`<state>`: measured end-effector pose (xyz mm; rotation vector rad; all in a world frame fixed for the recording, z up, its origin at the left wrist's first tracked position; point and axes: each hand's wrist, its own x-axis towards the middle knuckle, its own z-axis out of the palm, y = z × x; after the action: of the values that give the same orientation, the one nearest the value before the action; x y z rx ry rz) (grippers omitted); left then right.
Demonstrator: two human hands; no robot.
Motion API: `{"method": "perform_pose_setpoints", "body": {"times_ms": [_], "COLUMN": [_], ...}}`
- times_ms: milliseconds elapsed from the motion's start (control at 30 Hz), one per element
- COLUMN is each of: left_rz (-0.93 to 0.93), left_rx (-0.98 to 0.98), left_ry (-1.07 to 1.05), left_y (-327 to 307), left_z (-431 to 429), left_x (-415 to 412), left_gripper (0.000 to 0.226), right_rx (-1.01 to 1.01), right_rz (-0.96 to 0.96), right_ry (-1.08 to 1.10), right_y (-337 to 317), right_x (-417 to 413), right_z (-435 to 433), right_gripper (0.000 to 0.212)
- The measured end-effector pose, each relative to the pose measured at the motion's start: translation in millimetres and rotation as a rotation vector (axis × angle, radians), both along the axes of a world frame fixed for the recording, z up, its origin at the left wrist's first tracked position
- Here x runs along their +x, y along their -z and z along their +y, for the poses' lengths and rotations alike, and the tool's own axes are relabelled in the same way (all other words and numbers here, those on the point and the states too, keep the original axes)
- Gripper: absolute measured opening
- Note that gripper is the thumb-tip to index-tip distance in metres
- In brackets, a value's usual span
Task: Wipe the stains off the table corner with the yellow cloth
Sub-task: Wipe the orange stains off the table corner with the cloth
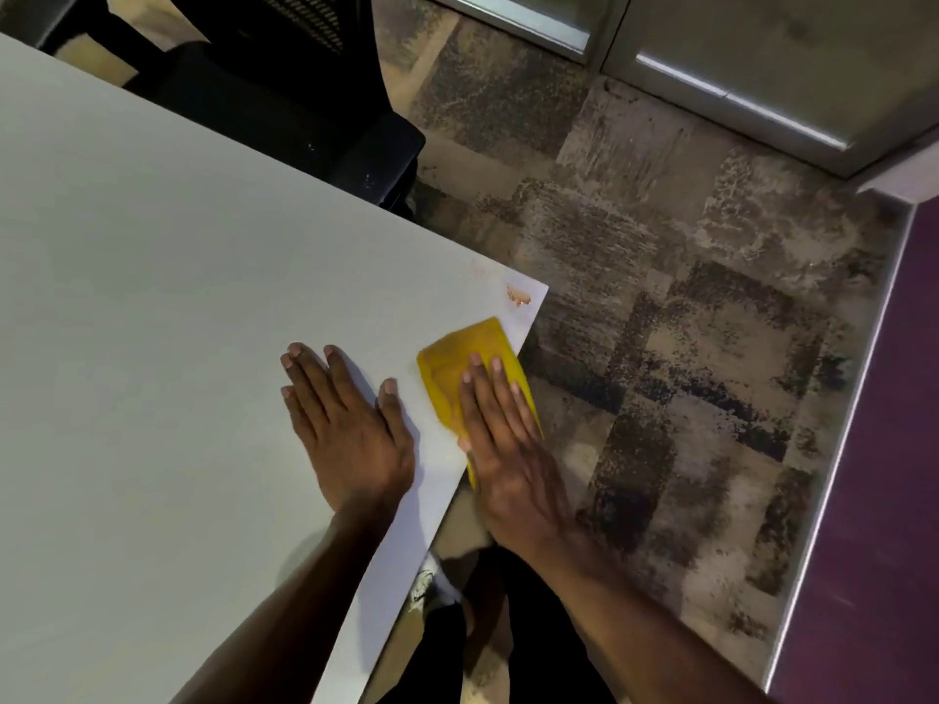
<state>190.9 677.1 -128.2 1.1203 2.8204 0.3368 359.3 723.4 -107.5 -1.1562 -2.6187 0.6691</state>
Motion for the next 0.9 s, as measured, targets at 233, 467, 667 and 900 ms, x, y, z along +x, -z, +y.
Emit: {"method": "perform_pose_setpoints", "body": {"times_ms": [233, 467, 667, 900], "left_rz": [0.056, 0.081, 0.067, 0.057], "left_rx": [0.032, 0.036, 0.027, 0.005], "left_ry": [-0.008, 0.003, -0.004, -0.007], "left_y": [13.5, 11.4, 11.4, 12.5], "left_z": [-2.4, -2.3, -1.7, -2.7], "left_x": [-1.3, -0.7, 0.0, 0.1], "left_gripper": [0.078, 0.077, 0.078, 0.078], "right_rx": [0.022, 0.016, -0.01, 0.004], "right_rz": [-0.091, -0.071, -0.132, -0.14], "right_ry": [0.1, 0.129, -0.015, 0.099], "right_y": [5.4, -0.9, -6.2, 1.4], "right_x": [-22.5, -26.0, -11.8, -33.2], "right_z": [88.1, 62.5, 16.4, 112.0], "right_gripper": [0.073, 0.073, 0.07, 0.064]}}
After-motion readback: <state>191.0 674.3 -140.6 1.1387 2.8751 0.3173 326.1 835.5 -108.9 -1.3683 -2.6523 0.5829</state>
